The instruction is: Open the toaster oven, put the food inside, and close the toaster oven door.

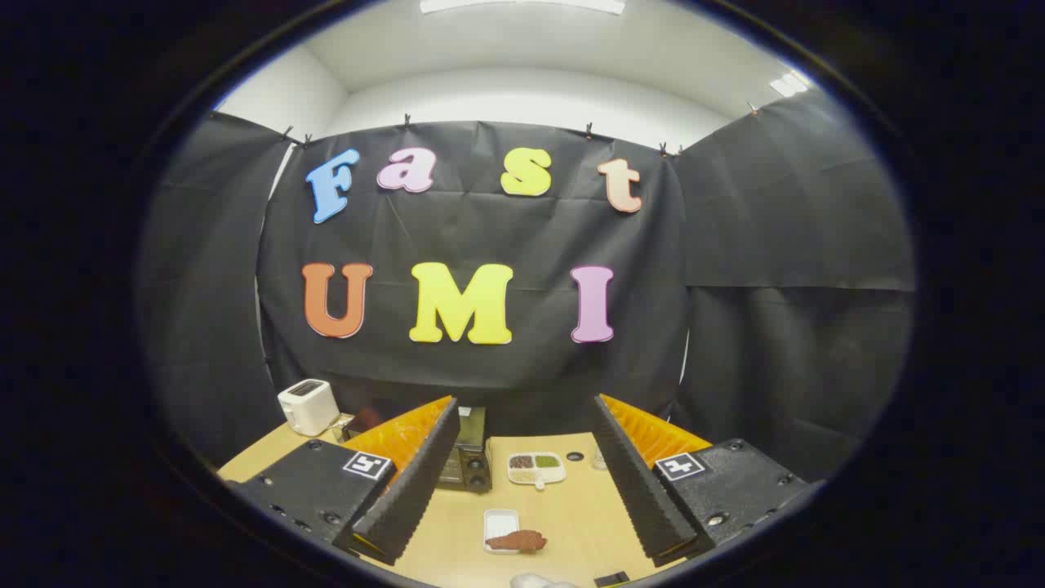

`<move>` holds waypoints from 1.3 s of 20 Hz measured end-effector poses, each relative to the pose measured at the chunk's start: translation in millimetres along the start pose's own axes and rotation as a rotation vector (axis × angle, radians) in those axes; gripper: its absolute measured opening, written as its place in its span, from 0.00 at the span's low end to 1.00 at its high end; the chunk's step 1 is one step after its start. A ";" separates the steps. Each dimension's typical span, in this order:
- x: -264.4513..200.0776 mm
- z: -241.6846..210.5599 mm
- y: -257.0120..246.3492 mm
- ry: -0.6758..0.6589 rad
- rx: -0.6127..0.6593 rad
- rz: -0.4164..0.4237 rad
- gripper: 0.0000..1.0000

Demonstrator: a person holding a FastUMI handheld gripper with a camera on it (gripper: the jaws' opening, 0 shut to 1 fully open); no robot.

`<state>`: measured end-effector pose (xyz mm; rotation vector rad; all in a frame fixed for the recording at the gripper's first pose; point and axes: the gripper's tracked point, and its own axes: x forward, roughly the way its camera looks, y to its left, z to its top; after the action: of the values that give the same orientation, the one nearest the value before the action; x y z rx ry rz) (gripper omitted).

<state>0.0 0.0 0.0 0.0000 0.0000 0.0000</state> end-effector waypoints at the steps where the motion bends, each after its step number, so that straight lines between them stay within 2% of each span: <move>1: 0.5 -0.9 -0.2 0.006 -0.002 0.003 1.00; 17: 6.1 -5.9 4.9 0.030 -0.003 -0.004 1.00; 26: 54.6 -20.5 83.2 0.003 -0.020 0.062 1.00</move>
<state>54.6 83.2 -20.5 -0.0196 0.0026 0.0617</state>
